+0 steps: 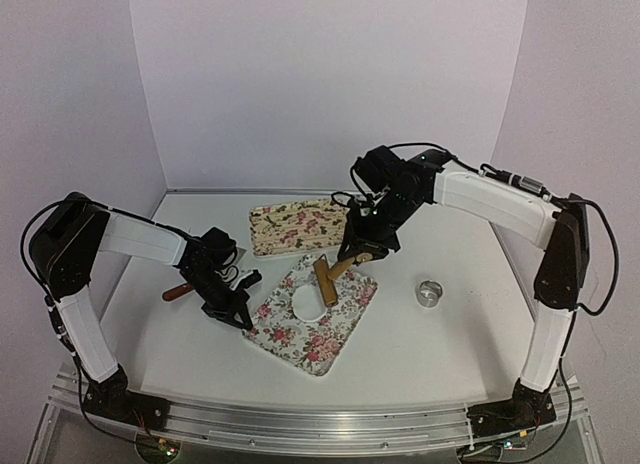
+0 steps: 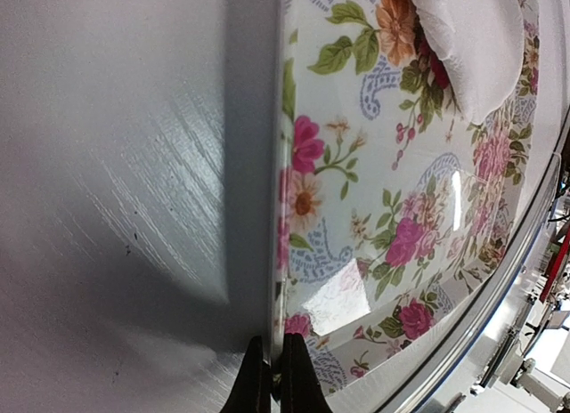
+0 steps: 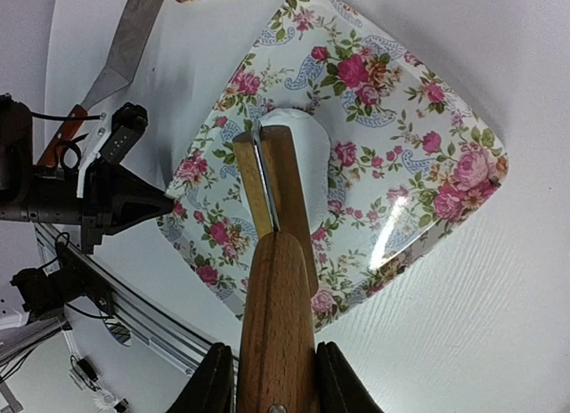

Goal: Roll out the dumpling wrappers from the dough

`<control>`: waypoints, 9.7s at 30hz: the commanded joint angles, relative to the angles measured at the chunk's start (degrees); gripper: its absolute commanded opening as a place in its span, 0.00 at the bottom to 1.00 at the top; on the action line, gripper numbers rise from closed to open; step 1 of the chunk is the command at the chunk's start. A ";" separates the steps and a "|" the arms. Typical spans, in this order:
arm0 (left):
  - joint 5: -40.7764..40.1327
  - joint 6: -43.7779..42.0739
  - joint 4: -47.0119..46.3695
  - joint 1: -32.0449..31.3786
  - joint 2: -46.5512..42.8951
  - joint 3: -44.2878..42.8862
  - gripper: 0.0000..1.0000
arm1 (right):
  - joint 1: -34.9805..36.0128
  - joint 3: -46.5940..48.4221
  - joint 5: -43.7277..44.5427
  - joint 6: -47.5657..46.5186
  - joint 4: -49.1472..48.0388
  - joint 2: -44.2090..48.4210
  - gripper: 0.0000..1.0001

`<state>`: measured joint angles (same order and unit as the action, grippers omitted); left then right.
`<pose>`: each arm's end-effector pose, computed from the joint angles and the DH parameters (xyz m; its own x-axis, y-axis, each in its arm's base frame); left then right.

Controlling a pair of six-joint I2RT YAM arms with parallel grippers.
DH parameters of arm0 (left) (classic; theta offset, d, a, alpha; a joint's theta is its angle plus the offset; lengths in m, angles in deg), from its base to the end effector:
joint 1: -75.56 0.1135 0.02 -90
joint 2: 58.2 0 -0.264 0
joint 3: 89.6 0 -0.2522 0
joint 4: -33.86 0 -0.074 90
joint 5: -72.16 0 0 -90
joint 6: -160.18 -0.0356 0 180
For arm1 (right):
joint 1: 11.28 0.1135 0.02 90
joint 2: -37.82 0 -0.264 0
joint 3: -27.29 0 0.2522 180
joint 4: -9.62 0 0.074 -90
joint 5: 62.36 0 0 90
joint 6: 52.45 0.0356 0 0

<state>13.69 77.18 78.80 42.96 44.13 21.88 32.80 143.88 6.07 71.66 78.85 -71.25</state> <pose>0.2480 -0.1807 0.1287 -0.8865 0.4437 -0.1311 0.4404 0.7226 -0.5328 0.2833 0.2926 0.3017 -0.9567 -0.2005 -0.2109 -0.2845 0.7963 0.5338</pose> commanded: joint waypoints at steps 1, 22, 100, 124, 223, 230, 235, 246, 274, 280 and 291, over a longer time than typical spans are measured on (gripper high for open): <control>-0.55 0.25 -1.94 -0.10 -0.13 -1.24 0.00 | -0.75 1.28 -6.77 2.12 -5.34 -3.97 0.00; -0.34 0.49 -1.61 -0.10 -0.26 -0.51 0.00 | -4.06 -5.08 -1.37 5.68 -0.26 -16.26 0.00; -2.29 0.56 -1.61 0.34 0.25 -1.09 0.00 | -3.18 -6.28 3.14 14.17 -2.84 -19.78 0.00; -3.31 0.60 -0.98 0.44 1.22 -2.00 0.00 | -1.01 -3.99 7.04 17.19 -2.01 -26.30 0.00; -8.51 3.54 -0.33 6.60 -2.77 1.68 0.00 | -9.69 -32.50 15.42 18.17 1.71 -12.05 0.00; -8.45 3.54 -0.42 6.69 -2.87 1.78 0.00 | -10.05 -33.23 15.63 18.19 1.74 -11.51 0.00; -8.41 3.54 -0.42 6.76 -2.78 1.69 0.00 | -10.24 -33.48 15.76 18.19 1.84 -11.16 0.00; -8.17 3.54 -0.51 6.94 -2.92 1.72 0.00 | -10.59 -33.95 15.86 18.19 1.77 -10.99 0.00; -7.36 3.45 -0.66 6.94 -3.74 2.42 0.00 | -11.02 -35.54 16.68 18.98 2.67 -8.21 0.00; -7.01 3.45 -0.45 6.95 -4.05 2.26 0.00 | -11.02 -34.25 16.52 18.36 3.07 -7.74 0.00; -4.01 2.01 3.83 6.94 -4.63 -7.99 0.30 | -10.99 -16.12 5.79 11.50 2.80 -1.10 0.00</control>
<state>10.18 80.00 79.80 49.17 41.33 20.42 22.57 124.18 2.02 88.04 65.18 -70.39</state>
